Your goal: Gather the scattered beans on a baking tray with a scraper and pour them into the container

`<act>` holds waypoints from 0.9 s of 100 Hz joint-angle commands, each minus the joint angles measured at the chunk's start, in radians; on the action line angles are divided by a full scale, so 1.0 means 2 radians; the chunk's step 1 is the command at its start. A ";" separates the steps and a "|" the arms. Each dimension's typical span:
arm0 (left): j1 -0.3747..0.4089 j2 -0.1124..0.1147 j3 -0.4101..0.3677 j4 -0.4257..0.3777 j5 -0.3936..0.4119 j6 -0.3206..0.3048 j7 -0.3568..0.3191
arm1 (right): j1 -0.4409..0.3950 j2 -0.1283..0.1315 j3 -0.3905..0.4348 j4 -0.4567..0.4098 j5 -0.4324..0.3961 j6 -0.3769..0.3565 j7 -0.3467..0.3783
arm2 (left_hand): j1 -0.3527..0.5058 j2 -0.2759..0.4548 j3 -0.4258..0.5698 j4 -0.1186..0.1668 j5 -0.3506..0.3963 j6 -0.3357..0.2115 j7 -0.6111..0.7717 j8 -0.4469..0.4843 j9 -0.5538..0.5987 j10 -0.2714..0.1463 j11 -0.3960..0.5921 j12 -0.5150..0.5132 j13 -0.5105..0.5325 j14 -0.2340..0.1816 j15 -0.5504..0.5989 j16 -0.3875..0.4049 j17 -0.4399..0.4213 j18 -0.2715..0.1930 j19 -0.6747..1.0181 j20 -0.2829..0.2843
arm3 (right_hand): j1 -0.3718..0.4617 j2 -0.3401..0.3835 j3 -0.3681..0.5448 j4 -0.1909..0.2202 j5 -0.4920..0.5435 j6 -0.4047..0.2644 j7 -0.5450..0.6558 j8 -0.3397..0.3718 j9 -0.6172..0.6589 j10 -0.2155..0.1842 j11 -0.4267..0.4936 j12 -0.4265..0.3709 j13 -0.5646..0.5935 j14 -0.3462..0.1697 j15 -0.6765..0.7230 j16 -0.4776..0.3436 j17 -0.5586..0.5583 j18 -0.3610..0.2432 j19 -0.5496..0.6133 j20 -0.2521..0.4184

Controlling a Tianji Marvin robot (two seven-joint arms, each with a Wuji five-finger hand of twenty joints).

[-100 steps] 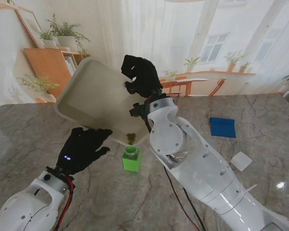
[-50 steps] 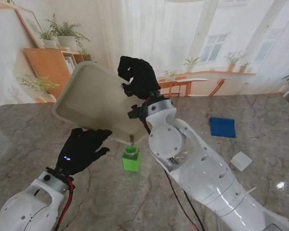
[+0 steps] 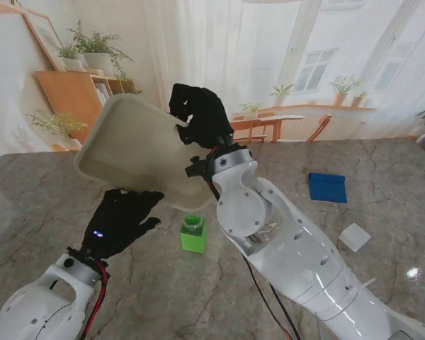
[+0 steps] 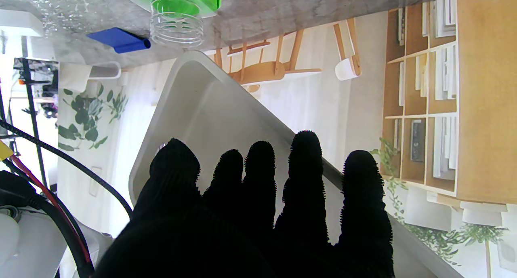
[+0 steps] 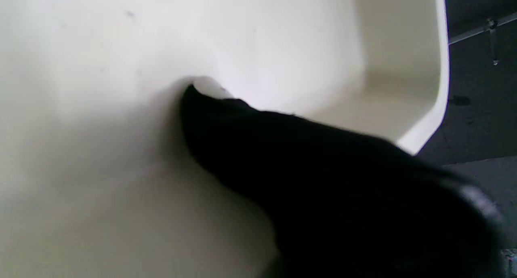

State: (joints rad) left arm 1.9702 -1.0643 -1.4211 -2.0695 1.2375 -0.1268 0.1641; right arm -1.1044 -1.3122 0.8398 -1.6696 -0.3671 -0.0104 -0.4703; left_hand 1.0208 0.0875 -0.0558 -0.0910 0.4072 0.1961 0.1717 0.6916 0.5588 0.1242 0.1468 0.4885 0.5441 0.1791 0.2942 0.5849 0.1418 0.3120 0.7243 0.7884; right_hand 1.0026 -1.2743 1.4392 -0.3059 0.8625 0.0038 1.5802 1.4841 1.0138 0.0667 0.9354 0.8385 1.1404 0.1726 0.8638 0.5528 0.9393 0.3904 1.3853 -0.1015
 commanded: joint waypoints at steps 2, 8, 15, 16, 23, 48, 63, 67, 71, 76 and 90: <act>0.004 -0.001 0.000 0.001 0.000 0.001 0.003 | 0.000 -0.001 0.000 -0.007 0.002 -0.003 0.005 | -0.001 0.032 0.004 0.023 0.002 0.000 -0.003 0.003 0.003 0.003 -0.004 -0.004 0.005 0.000 -0.009 -0.003 -0.004 0.012 -0.007 0.015 | 0.081 0.012 0.065 0.012 0.007 0.015 0.023 0.012 0.019 -0.055 0.072 0.013 0.027 -0.030 0.090 0.010 0.054 0.005 0.144 0.026; 0.004 -0.001 0.000 0.001 0.000 0.001 0.003 | 0.000 -0.002 0.001 -0.007 0.003 0.000 0.004 | 0.000 0.033 0.004 0.022 0.001 0.000 -0.002 0.004 0.004 0.002 -0.004 -0.004 0.005 0.000 -0.010 -0.003 -0.004 0.013 -0.008 0.015 | 0.081 0.013 0.065 0.012 0.008 0.016 0.023 0.012 0.019 -0.055 0.072 0.013 0.026 -0.030 0.091 0.010 0.053 0.005 0.144 0.026; 0.004 -0.001 0.000 0.001 0.001 0.001 0.004 | 0.000 -0.002 0.001 -0.008 0.003 0.003 0.002 | 0.000 0.033 0.004 0.022 0.001 0.001 -0.003 0.004 0.003 0.003 -0.004 -0.004 0.005 0.000 -0.010 -0.003 -0.004 0.013 -0.008 0.015 | 0.081 0.013 0.065 0.011 0.008 0.016 0.023 0.012 0.018 -0.055 0.072 0.013 0.026 -0.031 0.091 0.009 0.053 0.004 0.144 0.026; 0.004 -0.001 0.000 0.001 0.001 0.001 0.004 | 0.000 -0.003 0.001 -0.008 0.003 0.004 0.001 | 0.000 0.032 0.005 0.022 0.002 0.000 -0.002 0.004 0.003 0.003 -0.004 -0.004 0.005 0.000 -0.010 -0.003 -0.004 0.013 -0.008 0.015 | 0.081 0.013 0.065 0.011 0.008 0.016 0.023 0.012 0.018 -0.055 0.072 0.013 0.026 -0.031 0.091 0.009 0.053 0.004 0.144 0.026; 0.004 -0.001 0.000 0.001 0.002 0.000 0.005 | 0.001 -0.003 0.002 -0.007 0.003 0.009 -0.001 | -0.001 0.033 0.004 0.022 0.001 0.000 -0.003 0.004 0.003 0.002 -0.004 -0.004 0.004 -0.001 -0.010 -0.003 -0.004 0.012 -0.008 0.015 | 0.080 0.014 0.065 0.011 0.008 0.016 0.023 0.012 0.018 -0.055 0.073 0.013 0.026 -0.031 0.091 0.009 0.053 0.004 0.144 0.026; 0.004 -0.002 0.001 0.001 0.006 0.004 0.013 | 0.003 -0.008 0.011 -0.007 0.024 0.042 -0.005 | -0.001 0.033 0.004 0.022 0.000 0.000 -0.003 0.005 0.002 0.003 -0.004 -0.004 0.004 -0.001 -0.011 -0.003 -0.005 0.012 -0.008 0.015 | 0.080 0.015 0.065 0.011 0.006 0.016 0.023 0.012 0.017 -0.055 0.074 0.012 0.026 -0.031 0.091 0.008 0.053 0.002 0.144 0.026; 0.002 -0.002 0.003 0.001 0.005 0.004 0.013 | 0.005 -0.012 0.016 -0.004 0.035 0.065 -0.011 | -0.001 0.033 0.004 0.022 0.001 0.000 -0.003 0.005 0.003 0.002 -0.004 -0.004 0.004 0.000 -0.010 -0.003 -0.005 0.012 -0.008 0.015 | 0.080 0.015 0.065 0.011 0.006 0.016 0.023 0.012 0.017 -0.056 0.074 0.012 0.026 -0.033 0.091 0.008 0.053 0.001 0.144 0.026; 0.001 -0.002 0.004 0.001 0.004 0.004 0.013 | 0.006 -0.014 0.017 -0.003 0.041 0.073 -0.014 | -0.001 0.033 0.004 0.022 0.001 0.000 -0.003 0.005 0.003 0.002 -0.004 -0.004 0.004 0.000 -0.010 -0.003 -0.004 0.013 -0.008 0.015 | 0.080 0.015 0.065 0.011 0.006 0.016 0.023 0.012 0.017 -0.056 0.074 0.012 0.026 -0.033 0.091 0.008 0.053 0.001 0.144 0.026; 0.000 -0.002 0.005 0.001 0.005 0.004 0.013 | 0.007 -0.016 0.018 -0.001 0.046 0.080 -0.016 | -0.001 0.033 0.004 0.022 0.001 0.000 -0.003 0.005 0.003 0.002 -0.004 -0.004 0.005 0.000 -0.010 -0.003 -0.004 0.012 -0.008 0.015 | 0.080 0.015 0.065 0.012 0.007 0.015 0.023 0.012 0.017 -0.055 0.074 0.012 0.026 -0.032 0.091 0.008 0.054 0.001 0.144 0.027; -0.001 -0.002 0.006 0.001 0.005 0.003 0.014 | 0.009 -0.019 0.019 0.001 0.053 0.090 -0.018 | 0.000 0.033 0.004 0.022 0.001 0.000 -0.002 0.006 0.003 0.002 -0.004 -0.004 0.005 0.000 -0.010 -0.003 -0.004 0.012 -0.008 0.015 | 0.080 0.015 0.065 0.012 0.007 0.015 0.024 0.012 0.017 -0.057 0.074 0.011 0.026 -0.032 0.092 0.008 0.053 0.001 0.144 0.027; -0.004 -0.001 0.010 0.001 0.005 0.002 0.015 | 0.011 -0.030 0.025 0.005 0.088 0.125 -0.030 | 0.000 0.033 0.004 0.022 0.001 0.000 -0.002 0.007 0.003 0.003 -0.004 -0.004 0.005 0.000 -0.010 -0.003 -0.004 0.012 -0.008 0.015 | 0.080 0.015 0.065 0.013 0.006 0.015 0.024 0.012 0.017 -0.056 0.074 0.011 0.027 -0.033 0.092 0.008 0.054 0.000 0.145 0.027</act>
State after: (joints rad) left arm 1.9622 -1.0646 -1.4072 -2.0694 1.2471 -0.1208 0.1895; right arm -1.0903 -1.3521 0.8772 -1.6636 -0.2202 0.2181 -0.5270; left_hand 1.0208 0.0875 -0.0558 -0.0910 0.4072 0.1961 0.1717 0.6921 0.5588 0.1242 0.1468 0.4885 0.5441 0.1791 0.2921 0.5833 0.1419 0.3120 0.7243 0.7884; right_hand 1.0030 -1.2761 1.4392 -0.3061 0.8625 0.0086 1.5803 1.4841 1.0138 0.0667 0.9382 0.8383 1.1404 0.1745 0.8719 0.5444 0.9414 0.3966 1.3853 -0.1015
